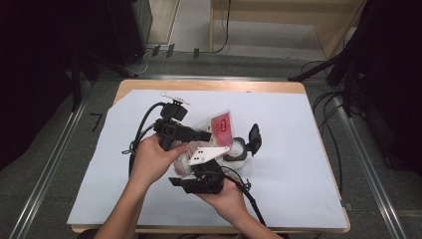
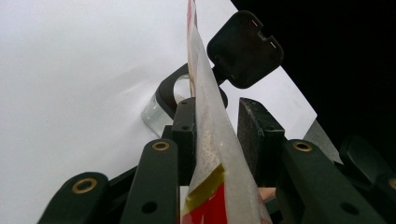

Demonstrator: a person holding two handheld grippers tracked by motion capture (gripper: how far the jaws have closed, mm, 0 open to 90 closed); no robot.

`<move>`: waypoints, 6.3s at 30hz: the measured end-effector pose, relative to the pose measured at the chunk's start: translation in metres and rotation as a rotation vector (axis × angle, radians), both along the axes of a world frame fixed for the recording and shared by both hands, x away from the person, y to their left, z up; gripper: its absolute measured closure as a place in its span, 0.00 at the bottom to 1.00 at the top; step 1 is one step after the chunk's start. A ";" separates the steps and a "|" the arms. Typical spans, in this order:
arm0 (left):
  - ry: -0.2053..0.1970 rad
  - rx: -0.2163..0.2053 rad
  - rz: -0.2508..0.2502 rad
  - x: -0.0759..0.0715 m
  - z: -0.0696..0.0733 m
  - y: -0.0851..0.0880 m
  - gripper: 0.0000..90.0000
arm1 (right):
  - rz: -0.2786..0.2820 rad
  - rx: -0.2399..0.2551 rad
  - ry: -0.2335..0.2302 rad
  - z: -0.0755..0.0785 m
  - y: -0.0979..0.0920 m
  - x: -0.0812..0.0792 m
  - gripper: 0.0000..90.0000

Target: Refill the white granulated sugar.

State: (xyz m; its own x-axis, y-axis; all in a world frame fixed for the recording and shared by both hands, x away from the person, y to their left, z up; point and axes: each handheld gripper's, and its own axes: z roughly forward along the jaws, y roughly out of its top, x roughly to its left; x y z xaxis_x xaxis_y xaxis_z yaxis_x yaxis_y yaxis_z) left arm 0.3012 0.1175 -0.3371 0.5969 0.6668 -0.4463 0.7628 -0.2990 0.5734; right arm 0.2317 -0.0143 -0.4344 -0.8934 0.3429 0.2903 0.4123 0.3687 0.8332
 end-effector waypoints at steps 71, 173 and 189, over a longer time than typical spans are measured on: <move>-0.005 0.003 -0.001 -0.001 0.000 -0.001 0.77 | 0.000 0.001 -0.003 0.000 0.000 0.000 0.71; -0.013 0.003 0.001 0.008 0.008 -0.006 0.76 | -0.030 0.029 0.040 0.006 0.001 0.006 0.71; -0.002 -0.005 -0.002 0.009 0.009 -0.008 0.76 | -0.024 0.028 0.054 0.008 -0.001 0.006 0.71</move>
